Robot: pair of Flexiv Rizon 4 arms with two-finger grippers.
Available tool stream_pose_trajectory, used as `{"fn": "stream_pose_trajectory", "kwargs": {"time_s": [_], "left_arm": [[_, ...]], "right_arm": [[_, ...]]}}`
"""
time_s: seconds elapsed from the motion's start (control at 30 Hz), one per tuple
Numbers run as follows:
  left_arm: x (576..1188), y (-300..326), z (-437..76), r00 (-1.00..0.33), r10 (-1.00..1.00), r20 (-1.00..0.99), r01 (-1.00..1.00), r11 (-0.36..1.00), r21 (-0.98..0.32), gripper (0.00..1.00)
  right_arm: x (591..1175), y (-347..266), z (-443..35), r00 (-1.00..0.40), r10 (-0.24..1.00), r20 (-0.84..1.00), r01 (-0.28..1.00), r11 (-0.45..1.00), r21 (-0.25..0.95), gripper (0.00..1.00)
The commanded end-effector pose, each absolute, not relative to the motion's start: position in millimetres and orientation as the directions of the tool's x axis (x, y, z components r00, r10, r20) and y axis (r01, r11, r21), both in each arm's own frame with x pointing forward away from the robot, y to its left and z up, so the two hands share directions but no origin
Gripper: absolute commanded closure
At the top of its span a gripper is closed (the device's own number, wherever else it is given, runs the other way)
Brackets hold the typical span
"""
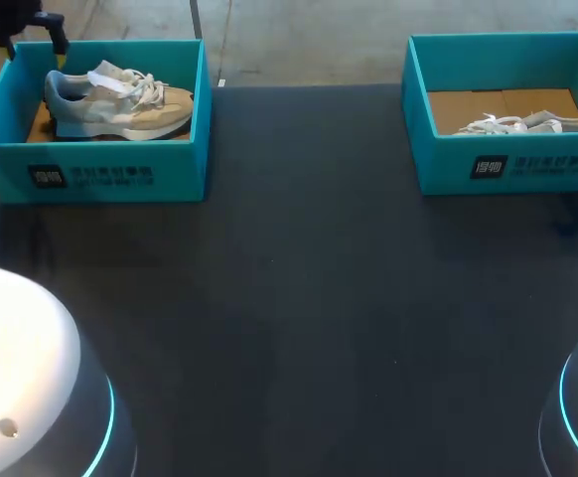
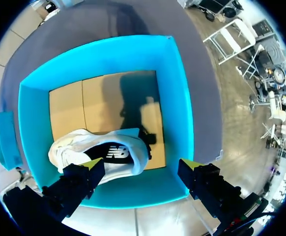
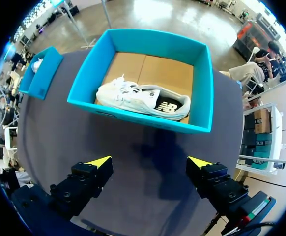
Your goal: Take the shoe out of the shoebox, open the shoe tongue, remove and reinsert the insole, then place the shoe into the shoebox
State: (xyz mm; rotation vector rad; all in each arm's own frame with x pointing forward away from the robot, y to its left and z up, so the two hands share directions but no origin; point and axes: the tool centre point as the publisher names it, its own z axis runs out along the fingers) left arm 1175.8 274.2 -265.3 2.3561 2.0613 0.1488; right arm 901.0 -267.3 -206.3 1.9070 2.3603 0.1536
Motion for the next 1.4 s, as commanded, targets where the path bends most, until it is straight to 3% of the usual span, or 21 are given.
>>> {"fn": "stream_pose_trajectory", "kwargs": {"time_s": [0.03,0.37,0.57,0.63,0.8,1.27,1.4], "left_arm": [[1180,276,-273,0.153,0.987,0.051,0.985,-0.157,0.073,0.00],[1188,259,-282,0.201,0.979,0.043,0.977,-0.203,0.058,0.00],[1186,258,-289,0.207,0.977,0.044,0.976,-0.209,0.065,0.23],[1186,260,-291,0.207,0.977,0.044,0.976,-0.209,0.063,0.40],[1186,268,-297,0.195,0.980,0.046,0.979,-0.197,0.054,0.36],[1198,270,-315,0.176,0.984,0.010,0.984,-0.176,0.034,0.38],[1204,270,-323,0.150,0.989,0.003,0.988,-0.150,0.031,0.33]], "right_arm": [[901,-268,-206,-0.209,0.978,-0.016,0.967,0.209,0.143,0.00],[901,-268,-206,-0.209,0.978,-0.016,0.967,0.209,0.143,0.00],[901,-268,-206,-0.209,0.978,-0.016,0.967,0.209,0.143,0.00],[901,-268,-206,-0.209,0.978,-0.016,0.967,0.209,0.143,0.00],[901,-268,-206,-0.209,0.978,-0.016,0.967,0.209,0.143,0.00],[901,-268,-206,-0.209,0.978,-0.016,0.967,0.209,0.143,0.00],[901,-268,-206,-0.209,0.978,-0.016,0.967,0.209,0.143,0.00]]}}
